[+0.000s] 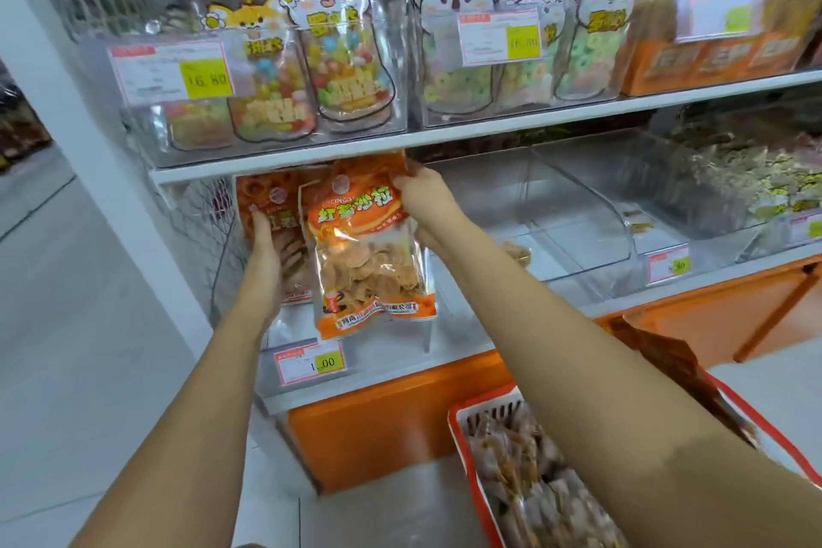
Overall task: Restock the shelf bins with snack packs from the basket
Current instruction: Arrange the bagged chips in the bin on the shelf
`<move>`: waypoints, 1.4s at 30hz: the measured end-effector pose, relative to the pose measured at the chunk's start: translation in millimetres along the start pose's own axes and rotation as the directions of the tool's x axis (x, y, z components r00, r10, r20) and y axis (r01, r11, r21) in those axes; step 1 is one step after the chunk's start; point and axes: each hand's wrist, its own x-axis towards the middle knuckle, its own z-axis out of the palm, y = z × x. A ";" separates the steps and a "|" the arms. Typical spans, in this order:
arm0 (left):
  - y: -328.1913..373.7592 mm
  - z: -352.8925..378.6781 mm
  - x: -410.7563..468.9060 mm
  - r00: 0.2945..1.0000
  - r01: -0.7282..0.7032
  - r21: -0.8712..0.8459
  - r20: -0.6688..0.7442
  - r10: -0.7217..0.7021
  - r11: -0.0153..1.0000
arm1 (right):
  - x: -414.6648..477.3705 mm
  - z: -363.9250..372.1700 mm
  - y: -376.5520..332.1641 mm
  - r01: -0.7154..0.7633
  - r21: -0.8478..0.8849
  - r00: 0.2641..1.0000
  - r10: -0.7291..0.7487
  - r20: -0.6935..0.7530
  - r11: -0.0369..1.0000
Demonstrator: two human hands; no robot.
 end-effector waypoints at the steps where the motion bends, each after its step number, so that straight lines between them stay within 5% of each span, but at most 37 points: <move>1: -1.0 0.9 2.8 1.000 0.000 0.009 0.005 0.000 1.000 | 5.1 6.2 3.1 -0.022 0.036 1.000 0.022 0.006 0.999; 7: -1.5 2.1 8.6 0.994 -0.095 0.137 0.069 0.086 0.986 | 30.7 45.5 25.1 -0.087 -0.066 0.995 0.090 0.050 0.994; 14: 5.5 -12.4 6.4 0.850 -0.201 0.563 -0.306 0.429 0.801 | 34.6 74.6 47.5 -0.150 0.173 0.982 0.126 0.143 0.973; 19: -1.2 -19.5 4.6 0.822 -0.245 0.702 -0.216 0.527 0.668 | 35.0 78.4 69.7 -0.117 -0.063 0.984 0.124 0.131 0.991; 23: -4.7 -9.5 -15.7 0.742 -0.264 0.875 -0.085 0.665 0.407 | 35.1 83.8 68.3 -0.038 -0.099 0.993 0.049 0.109 0.994; 27: -13.1 0.1 -10.7 0.953 -0.186 0.899 0.066 0.295 0.397 | 29.4 94.4 61.1 0.052 -0.168 0.973 -0.012 0.232 0.984; 30: -27.0 5.7 -1.5 0.990 -0.105 0.936 0.066 0.128 0.335 | 23.6 88.2 52.9 0.061 -0.269 0.938 0.037 0.344 0.961; 34: -36.4 12.1 10.7 0.987 -0.018 0.953 -0.030 0.155 0.301 | 21.4 74.7 46.8 0.111 -0.473 0.892 0.122 0.435 0.874; 38: -37.3 12.5 22.1 0.977 0.061 0.966 -0.109 0.183 0.252 | 23.3 61.0 52.0 0.060 -0.724 0.906 0.267 0.328 0.688; 42: -36.5 13.1 28.1 0.966 0.134 0.965 -0.178 0.186 0.227 | 11.5 57.5 66.3 0.070 -0.874 0.765 0.537 0.357 0.481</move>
